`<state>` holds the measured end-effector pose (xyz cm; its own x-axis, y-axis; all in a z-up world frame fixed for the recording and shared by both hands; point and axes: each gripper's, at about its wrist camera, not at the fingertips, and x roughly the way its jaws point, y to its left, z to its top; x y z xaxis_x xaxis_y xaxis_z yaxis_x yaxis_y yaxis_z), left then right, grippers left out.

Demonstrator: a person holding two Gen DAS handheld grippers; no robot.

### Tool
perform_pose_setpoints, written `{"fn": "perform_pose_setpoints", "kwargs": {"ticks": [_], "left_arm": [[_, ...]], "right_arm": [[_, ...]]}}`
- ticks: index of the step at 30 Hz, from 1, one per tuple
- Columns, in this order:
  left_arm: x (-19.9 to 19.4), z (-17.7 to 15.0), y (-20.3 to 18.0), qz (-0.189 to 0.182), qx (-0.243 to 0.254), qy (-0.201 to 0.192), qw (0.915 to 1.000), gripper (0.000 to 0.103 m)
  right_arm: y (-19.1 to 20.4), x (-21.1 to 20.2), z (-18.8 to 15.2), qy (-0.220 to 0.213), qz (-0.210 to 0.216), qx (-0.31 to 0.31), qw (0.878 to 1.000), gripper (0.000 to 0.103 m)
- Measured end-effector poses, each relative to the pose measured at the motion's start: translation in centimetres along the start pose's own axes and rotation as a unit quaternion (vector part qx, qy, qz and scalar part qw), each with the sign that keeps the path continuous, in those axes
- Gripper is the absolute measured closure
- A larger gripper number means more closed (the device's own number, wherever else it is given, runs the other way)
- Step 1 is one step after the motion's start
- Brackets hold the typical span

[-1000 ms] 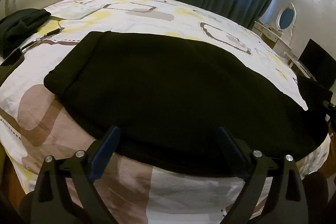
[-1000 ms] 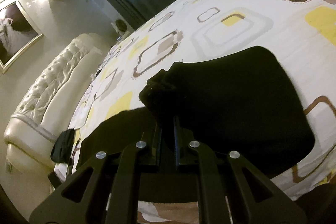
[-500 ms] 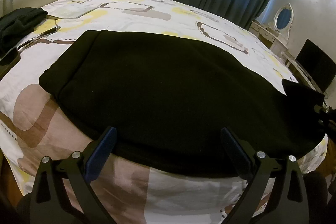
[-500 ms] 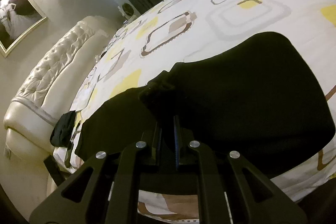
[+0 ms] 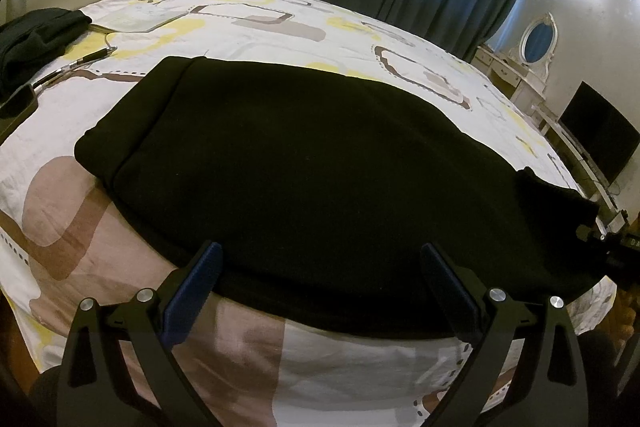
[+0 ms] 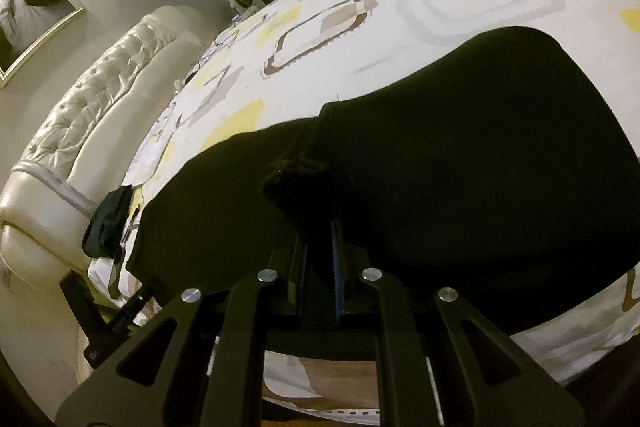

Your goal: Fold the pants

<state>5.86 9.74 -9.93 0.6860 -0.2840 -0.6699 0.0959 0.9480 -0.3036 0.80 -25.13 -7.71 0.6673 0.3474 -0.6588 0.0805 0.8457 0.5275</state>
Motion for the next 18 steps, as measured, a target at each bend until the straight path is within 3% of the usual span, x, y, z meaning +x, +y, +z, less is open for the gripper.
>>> {"fn": "perform_pose_setpoints", "kwargs": {"ticks": [18], "left_arm": [[-0.03,0.00,-0.04,0.001,0.001,0.000,1.0000,0.005]], "right_arm": [[0.46,1.02,-1.12,0.020,-0.016,-0.031,0.999,0.093]]}}
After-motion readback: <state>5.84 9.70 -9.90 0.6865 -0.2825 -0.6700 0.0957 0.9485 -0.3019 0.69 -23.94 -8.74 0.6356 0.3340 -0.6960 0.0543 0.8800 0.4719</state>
